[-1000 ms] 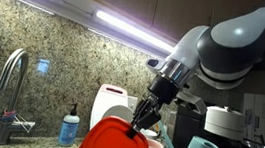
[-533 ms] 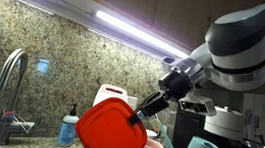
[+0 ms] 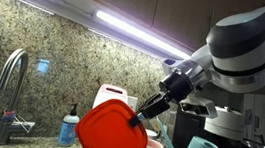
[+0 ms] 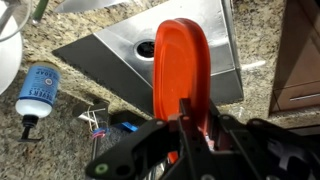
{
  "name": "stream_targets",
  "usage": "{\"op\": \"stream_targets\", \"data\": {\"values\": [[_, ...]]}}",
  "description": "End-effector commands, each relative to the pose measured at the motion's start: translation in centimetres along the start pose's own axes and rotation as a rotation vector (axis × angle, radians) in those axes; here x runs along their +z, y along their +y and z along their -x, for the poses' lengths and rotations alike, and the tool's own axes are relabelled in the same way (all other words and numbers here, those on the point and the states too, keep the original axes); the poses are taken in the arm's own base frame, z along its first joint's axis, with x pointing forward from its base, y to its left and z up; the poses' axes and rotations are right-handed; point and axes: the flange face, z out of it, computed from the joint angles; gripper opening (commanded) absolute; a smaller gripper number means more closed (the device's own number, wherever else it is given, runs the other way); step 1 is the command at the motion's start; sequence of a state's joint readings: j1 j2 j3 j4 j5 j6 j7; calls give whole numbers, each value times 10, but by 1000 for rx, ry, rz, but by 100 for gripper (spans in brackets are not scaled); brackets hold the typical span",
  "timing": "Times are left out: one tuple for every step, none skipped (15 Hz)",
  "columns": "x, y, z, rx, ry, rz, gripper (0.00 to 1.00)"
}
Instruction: Place the orange lid upright on the rack
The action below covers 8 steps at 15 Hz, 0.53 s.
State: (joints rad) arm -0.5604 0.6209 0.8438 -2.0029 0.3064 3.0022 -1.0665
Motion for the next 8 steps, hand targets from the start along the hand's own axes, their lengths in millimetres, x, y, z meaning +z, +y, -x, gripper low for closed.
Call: {"op": "stream_targets", "data": {"values": [[-2,-2,2,-8,-31,70,4],[0,-1,5,-7,-43,91,4],[1,1,9,-9,-54,117,4],[4,3,13,-5,-59,130,4],[5,5,16,8,-72,152,4],[9,6,19,18,-71,157,4],[12,7,22,37,-68,152,4],[13,8,25,58,-76,155,4]]}}
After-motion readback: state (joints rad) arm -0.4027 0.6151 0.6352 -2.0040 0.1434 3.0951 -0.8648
